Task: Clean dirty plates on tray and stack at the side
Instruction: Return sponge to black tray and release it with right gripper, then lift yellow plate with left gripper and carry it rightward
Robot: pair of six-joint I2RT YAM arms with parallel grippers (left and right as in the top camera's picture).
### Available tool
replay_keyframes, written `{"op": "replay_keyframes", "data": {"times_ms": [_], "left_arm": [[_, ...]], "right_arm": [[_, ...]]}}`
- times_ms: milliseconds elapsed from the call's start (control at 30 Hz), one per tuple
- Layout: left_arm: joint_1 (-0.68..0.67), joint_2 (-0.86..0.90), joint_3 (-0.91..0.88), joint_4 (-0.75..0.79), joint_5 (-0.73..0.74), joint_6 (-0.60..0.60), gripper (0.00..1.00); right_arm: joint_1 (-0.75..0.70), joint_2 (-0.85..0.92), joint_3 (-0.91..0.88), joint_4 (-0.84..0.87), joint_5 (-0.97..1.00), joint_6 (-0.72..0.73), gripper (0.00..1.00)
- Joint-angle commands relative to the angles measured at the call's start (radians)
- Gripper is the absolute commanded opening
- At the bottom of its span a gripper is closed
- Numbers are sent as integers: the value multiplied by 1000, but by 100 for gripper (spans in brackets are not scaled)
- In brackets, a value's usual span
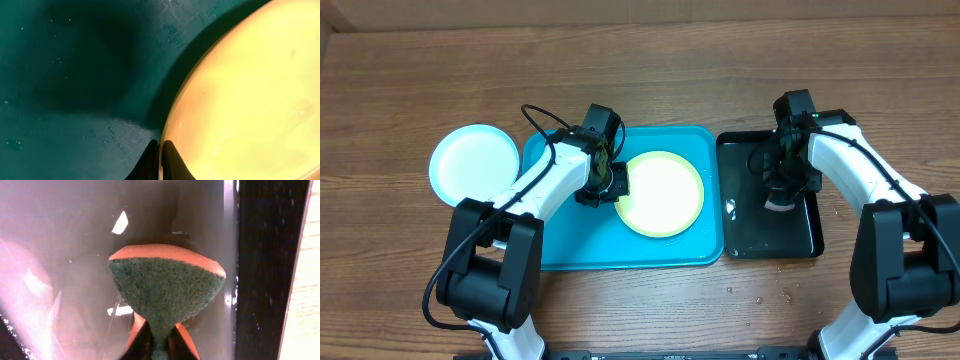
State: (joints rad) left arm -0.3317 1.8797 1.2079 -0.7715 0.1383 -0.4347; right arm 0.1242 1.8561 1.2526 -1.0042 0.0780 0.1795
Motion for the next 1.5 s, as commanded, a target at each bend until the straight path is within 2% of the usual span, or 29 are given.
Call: {"op": "replay_keyframes", "data": {"times_ms": [0, 100, 167, 200, 467, 600, 633, 767, 800, 867, 1033, 1467], "left_arm": [[4, 12, -7, 3, -14, 19, 5], [4, 12, -7, 7, -14, 19, 6], [4, 12, -7, 10, -14, 19, 17], [4, 12, -7, 10, -14, 19, 19], [3, 12, -13, 9, -14, 19, 25], [3, 13, -37, 25, -15, 17, 26], [2, 13, -50, 39, -15, 16, 26], [2, 13, -101, 105, -14, 14, 25], [2, 13, -106, 111, -14, 11, 21], [2, 13, -105, 119, -14, 11, 4], [7, 11, -52, 84, -11, 13, 4], [50, 10, 243, -136, -14, 46, 4]], "right_arm": [[1, -15, 0, 7, 7, -76, 31], [0, -15, 10, 8, 8, -84, 45], [0, -15, 45, -11, 8, -77, 53], [-2, -15, 71, -29, 7, -74, 56], [-98, -15, 286, -146, 11, -72, 69], [-190, -14, 298, -158, 10, -72, 86], [-212, -14, 296, -166, 10, -72, 100], [-276, -14, 296, -176, 10, -72, 100], [-288, -14, 296, -173, 10, -72, 100], [-305, -14, 296, -171, 10, -72, 100], [-322, -14, 296, -168, 10, -72, 100], [-322, -14, 296, -168, 10, -72, 100]]}}
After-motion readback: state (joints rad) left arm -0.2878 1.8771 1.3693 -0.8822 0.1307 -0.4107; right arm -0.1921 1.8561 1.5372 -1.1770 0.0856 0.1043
